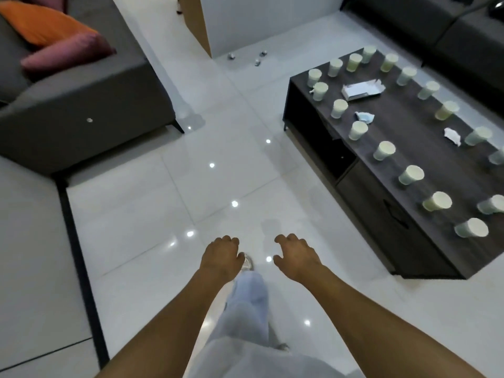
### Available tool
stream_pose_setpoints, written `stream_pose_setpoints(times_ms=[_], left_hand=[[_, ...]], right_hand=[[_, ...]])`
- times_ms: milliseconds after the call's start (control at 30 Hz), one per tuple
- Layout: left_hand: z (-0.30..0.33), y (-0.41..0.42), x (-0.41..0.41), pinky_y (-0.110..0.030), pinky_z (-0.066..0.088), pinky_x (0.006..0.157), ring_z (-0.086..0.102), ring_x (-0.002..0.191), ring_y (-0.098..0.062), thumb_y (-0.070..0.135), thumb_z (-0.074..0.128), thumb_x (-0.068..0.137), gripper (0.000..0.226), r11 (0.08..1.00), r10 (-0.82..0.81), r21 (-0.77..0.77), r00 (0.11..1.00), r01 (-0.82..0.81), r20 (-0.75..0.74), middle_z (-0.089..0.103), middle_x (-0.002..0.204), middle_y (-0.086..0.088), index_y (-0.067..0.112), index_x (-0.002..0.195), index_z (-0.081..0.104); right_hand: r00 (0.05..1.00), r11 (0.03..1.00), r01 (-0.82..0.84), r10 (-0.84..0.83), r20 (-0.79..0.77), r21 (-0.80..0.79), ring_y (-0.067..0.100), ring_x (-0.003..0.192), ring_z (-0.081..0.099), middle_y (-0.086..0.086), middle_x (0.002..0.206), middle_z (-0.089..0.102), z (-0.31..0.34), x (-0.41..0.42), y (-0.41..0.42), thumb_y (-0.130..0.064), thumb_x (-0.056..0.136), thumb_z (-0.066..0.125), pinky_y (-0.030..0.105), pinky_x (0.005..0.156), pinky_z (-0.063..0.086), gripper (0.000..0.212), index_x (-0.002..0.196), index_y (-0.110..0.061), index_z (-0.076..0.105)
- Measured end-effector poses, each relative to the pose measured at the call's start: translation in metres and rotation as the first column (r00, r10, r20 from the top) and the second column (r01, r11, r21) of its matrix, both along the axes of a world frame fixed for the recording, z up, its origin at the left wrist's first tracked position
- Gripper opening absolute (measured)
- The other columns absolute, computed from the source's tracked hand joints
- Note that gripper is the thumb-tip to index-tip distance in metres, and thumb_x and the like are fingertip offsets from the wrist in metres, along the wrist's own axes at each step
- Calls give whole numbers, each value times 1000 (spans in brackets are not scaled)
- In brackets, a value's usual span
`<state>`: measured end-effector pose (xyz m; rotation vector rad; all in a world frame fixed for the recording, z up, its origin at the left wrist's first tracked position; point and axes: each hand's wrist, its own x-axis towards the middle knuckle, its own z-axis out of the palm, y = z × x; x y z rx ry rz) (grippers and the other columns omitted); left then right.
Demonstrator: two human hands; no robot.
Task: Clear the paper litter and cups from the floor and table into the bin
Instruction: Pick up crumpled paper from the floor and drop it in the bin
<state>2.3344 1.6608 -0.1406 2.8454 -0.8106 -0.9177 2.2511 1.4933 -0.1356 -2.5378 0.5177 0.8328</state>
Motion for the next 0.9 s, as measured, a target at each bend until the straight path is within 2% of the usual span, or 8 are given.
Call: stream_pose_setpoints(times_ms=[333, 533, 900], left_hand=[[6, -62, 223, -33, 43, 87, 53, 110, -26, 35, 43, 96, 38, 1000, 9, -15, 999, -9, 34, 58, 118, -8, 10, 122, 54], [-3, -136, 347, -33, 42, 89, 51, 112, -26, 36, 42, 97, 38, 999, 16, -32, 999, -15, 28, 57, 118, -7, 10, 123, 53], [16, -275, 577, -31, 41, 86, 51, 111, -25, 32, 43, 97, 38, 990, 107, -93, 993, -103, 41, 57, 118, -7, 11, 126, 53]], right_hand=[[998, 995, 57, -59, 23, 81, 28, 120, 45, 6, 135, 44, 7, 220, -54, -32, 96, 47, 40, 93, 45, 49, 143, -20, 36], [998, 996, 64, -63, -24, 57, 28, 121, 44, 6, 134, 44, -10, 334, -134, -31, 95, 47, 37, 93, 42, 49, 142, -21, 36], [998, 999, 37, -38, 42, 28, 31, 120, 45, 10, 133, 45, 3, 583, -284, -30, 94, 49, 38, 93, 43, 52, 143, -18, 35]])
